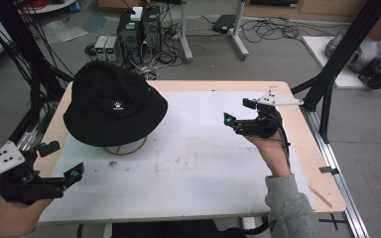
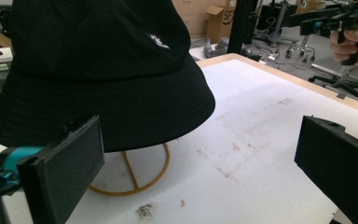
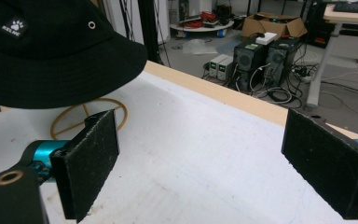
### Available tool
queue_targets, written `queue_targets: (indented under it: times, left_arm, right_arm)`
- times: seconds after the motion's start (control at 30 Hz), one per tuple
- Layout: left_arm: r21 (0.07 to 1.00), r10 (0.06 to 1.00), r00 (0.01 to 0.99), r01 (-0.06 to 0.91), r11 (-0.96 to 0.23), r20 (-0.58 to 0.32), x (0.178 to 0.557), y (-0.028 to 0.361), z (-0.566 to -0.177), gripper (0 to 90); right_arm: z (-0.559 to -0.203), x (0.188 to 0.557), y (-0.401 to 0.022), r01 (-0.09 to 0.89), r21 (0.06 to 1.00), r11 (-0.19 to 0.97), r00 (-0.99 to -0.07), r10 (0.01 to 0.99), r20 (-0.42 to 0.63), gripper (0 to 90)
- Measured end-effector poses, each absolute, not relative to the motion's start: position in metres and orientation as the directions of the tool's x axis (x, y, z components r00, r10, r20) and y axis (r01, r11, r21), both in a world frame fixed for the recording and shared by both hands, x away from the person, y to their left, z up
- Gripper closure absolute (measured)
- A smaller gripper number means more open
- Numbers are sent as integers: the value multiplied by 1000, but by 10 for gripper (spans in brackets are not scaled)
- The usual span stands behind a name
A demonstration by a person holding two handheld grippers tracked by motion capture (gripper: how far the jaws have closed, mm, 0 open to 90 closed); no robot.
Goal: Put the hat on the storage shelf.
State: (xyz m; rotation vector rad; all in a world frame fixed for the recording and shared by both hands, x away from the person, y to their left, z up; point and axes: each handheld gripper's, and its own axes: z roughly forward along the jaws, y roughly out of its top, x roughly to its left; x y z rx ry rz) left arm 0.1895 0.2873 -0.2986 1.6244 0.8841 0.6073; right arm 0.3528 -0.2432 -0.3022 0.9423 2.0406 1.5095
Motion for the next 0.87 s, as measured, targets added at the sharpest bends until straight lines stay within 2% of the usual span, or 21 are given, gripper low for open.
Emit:
queue_targets:
  times: [0.33,0.87]
  left_arm:
    - [972,814,576,223,-79,-66,189,290,-297,17]
    - [973,820,568,220,-75,-65,192,291,-297,18]
  right_arm:
    - [-310,343,-266,272,952,138,-664,743,82,104]
    - [-311,333,-271,257,951,171,-669,742,48,104]
